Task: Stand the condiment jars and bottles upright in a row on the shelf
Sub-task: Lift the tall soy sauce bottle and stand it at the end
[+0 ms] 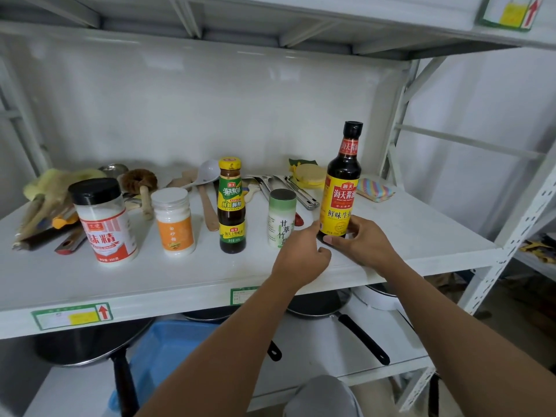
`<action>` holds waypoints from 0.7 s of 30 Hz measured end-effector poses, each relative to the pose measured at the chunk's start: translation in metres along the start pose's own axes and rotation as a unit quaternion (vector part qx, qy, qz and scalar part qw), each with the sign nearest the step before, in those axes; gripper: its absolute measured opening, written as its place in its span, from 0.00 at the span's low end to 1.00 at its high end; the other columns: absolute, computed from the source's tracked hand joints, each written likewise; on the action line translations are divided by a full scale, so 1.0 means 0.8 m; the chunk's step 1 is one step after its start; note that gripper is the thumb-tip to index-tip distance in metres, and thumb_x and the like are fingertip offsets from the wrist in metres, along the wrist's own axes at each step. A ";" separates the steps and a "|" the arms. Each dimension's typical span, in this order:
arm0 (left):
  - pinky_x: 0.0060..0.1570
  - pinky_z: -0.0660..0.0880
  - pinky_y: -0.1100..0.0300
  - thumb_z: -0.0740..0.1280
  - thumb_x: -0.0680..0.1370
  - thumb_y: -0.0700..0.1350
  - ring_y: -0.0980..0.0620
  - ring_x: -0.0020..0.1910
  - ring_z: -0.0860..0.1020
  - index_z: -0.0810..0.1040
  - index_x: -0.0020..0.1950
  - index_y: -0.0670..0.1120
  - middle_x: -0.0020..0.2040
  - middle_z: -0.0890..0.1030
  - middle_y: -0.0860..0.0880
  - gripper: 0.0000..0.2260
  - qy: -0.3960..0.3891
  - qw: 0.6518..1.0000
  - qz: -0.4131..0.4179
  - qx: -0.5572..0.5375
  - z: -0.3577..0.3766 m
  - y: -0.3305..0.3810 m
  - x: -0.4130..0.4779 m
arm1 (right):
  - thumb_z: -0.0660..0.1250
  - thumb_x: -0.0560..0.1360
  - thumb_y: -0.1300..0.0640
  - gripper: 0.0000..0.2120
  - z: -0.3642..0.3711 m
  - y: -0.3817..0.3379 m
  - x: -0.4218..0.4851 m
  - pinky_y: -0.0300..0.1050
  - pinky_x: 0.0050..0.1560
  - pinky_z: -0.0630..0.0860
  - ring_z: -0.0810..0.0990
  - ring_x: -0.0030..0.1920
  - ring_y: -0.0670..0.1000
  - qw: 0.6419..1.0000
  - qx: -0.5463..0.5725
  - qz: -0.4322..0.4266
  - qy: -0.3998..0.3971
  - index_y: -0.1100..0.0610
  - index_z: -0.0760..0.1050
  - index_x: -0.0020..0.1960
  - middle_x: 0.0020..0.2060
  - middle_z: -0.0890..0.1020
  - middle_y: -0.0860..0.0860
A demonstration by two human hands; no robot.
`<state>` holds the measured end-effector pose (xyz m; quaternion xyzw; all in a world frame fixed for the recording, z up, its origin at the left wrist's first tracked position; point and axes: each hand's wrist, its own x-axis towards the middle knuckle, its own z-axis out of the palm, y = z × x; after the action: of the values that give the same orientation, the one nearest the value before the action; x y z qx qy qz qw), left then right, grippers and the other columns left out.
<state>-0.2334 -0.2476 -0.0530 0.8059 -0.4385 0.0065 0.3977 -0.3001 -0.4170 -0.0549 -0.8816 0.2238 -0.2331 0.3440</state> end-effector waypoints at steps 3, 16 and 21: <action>0.52 0.80 0.52 0.64 0.79 0.41 0.48 0.47 0.77 0.73 0.75 0.46 0.52 0.82 0.44 0.24 0.019 1.000 -0.016 0.008 0.007 0.003 0.003 | 0.78 0.70 0.41 0.28 -0.001 -0.001 0.001 0.31 0.44 0.69 0.78 0.49 0.37 1.000 -0.009 -0.006 0.003 0.48 0.79 0.67 0.54 0.83 0.43; 0.58 0.77 0.54 0.64 0.80 0.39 0.44 0.59 0.82 0.79 0.69 0.43 0.61 0.84 0.43 0.18 0.040 0.998 -0.050 -0.021 0.006 -0.004 0.013 | 0.78 0.71 0.42 0.25 -0.003 -0.002 0.001 0.33 0.46 0.70 0.79 0.52 0.37 0.999 -0.002 -0.028 -0.017 0.45 0.80 0.65 0.55 0.85 0.43; 0.57 0.79 0.53 0.65 0.80 0.40 0.44 0.57 0.82 0.79 0.68 0.43 0.58 0.84 0.43 0.16 0.044 0.997 -0.053 -0.016 0.009 -0.006 0.014 | 0.76 0.72 0.42 0.25 -0.002 -0.002 0.003 0.38 0.50 0.72 0.80 0.54 0.42 0.999 -0.002 -0.035 -0.025 0.45 0.79 0.67 0.58 0.85 0.45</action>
<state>-0.2254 -0.2588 -0.0571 0.8202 -0.3775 0.0140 0.4296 -0.2986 -0.4181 -0.0525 -0.8950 0.1844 -0.2230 0.3394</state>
